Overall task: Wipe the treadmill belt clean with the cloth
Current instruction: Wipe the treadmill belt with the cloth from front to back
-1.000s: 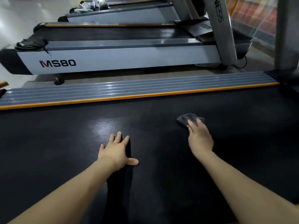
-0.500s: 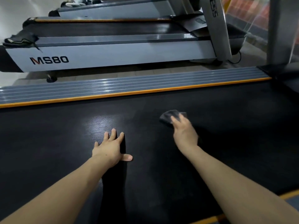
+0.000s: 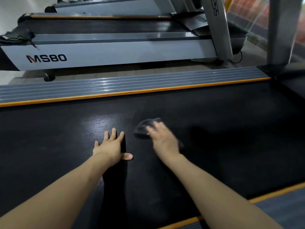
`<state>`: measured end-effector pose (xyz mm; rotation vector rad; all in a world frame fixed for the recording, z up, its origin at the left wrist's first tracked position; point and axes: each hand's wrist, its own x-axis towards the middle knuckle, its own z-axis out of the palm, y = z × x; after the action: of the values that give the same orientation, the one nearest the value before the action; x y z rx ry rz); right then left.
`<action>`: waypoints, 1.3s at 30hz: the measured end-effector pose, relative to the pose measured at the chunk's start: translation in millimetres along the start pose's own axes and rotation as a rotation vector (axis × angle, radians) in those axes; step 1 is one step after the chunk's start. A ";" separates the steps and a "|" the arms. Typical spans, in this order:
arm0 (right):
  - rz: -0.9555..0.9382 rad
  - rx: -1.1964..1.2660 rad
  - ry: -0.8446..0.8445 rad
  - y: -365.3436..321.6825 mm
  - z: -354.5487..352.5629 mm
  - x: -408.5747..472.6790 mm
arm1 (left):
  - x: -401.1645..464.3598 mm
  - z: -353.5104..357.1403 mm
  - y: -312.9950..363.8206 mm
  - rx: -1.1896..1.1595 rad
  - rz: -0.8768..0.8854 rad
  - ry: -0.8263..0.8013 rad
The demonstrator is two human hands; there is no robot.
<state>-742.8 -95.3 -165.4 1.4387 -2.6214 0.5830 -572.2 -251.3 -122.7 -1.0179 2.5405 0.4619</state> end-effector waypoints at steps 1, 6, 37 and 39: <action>0.109 -0.035 0.029 29.2 -7.8 -0.9 | 0.0 0.4 -0.1 -0.006 0.001 0.003; 0.531 -0.094 0.044 76.2 -36.2 -11.9 | 2.2 1.1 -1.1 -0.036 0.004 0.004; 0.317 -0.004 0.126 62.6 -33.7 -49.3 | -43.4 21.5 0.1 -0.007 0.023 0.196; 0.469 -0.056 0.072 79.1 -50.9 -57.6 | -53.7 19.4 -1.4 -0.008 0.051 0.233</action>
<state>-781.7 7.4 -156.0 0.7657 -2.8956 0.5791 -531.0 -212.3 -116.1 -1.0679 2.7766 0.3875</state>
